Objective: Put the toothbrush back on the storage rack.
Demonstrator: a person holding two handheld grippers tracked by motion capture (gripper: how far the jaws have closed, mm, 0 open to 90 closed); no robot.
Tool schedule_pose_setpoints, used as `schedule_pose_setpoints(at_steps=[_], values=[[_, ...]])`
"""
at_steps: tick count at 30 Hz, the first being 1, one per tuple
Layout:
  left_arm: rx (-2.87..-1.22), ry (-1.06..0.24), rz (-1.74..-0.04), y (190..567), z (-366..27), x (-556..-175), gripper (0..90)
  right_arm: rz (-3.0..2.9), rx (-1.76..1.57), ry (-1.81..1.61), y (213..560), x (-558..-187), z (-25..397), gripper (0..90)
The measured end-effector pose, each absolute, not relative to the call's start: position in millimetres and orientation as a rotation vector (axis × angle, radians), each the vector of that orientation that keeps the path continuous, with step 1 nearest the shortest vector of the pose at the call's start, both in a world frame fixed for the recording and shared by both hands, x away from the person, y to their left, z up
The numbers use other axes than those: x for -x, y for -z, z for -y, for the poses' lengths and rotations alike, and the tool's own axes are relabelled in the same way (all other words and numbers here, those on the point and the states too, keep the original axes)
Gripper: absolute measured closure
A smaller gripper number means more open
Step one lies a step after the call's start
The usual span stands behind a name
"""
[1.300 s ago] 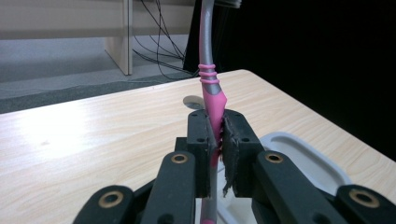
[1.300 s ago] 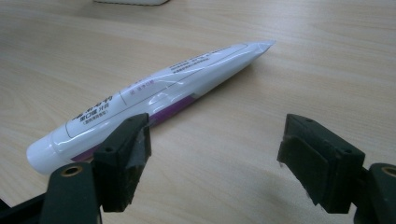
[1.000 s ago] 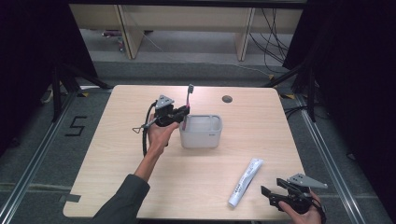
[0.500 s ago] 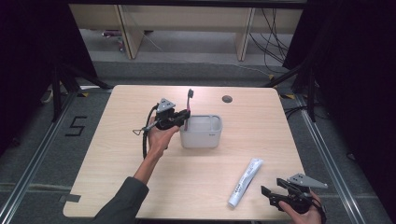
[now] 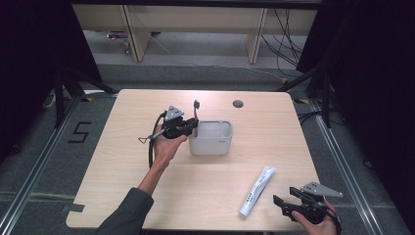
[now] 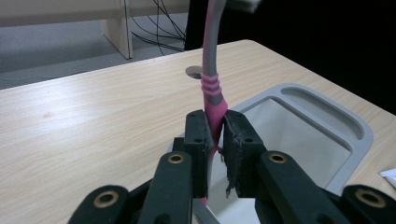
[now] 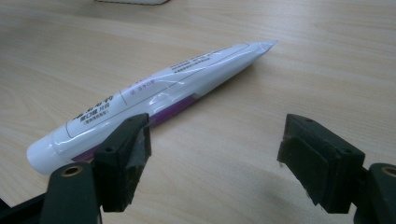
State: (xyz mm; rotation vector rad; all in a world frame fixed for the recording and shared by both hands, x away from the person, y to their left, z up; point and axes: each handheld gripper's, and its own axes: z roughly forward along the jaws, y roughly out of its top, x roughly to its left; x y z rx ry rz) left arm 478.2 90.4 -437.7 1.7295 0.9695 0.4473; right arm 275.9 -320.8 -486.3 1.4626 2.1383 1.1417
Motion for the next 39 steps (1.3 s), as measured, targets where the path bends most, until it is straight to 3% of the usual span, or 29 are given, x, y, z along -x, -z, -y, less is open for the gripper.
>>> schedule_pose_setpoints(at_steps=[5, 16, 21, 39], values=[[-1.743, -0.453, -0.962, 436, -91, -476, 76.7, -2.14, -1.464, -1.141, 486, -276, 321, 24.8], [-1.772, -0.451, -0.963, 426, -93, -467, 59.3, -2.129, -1.454, -1.143, 487, -276, 321, 24.9], [-1.776, -0.466, -0.976, 419, -97, -463, 45.9, -2.14, -1.462, -1.133, 486, -276, 321, 24.8], [-1.761, -0.397, -0.973, 388, -113, -440, 27.0, -2.144, -1.477, -1.139, 486, -276, 320, 24.9]])
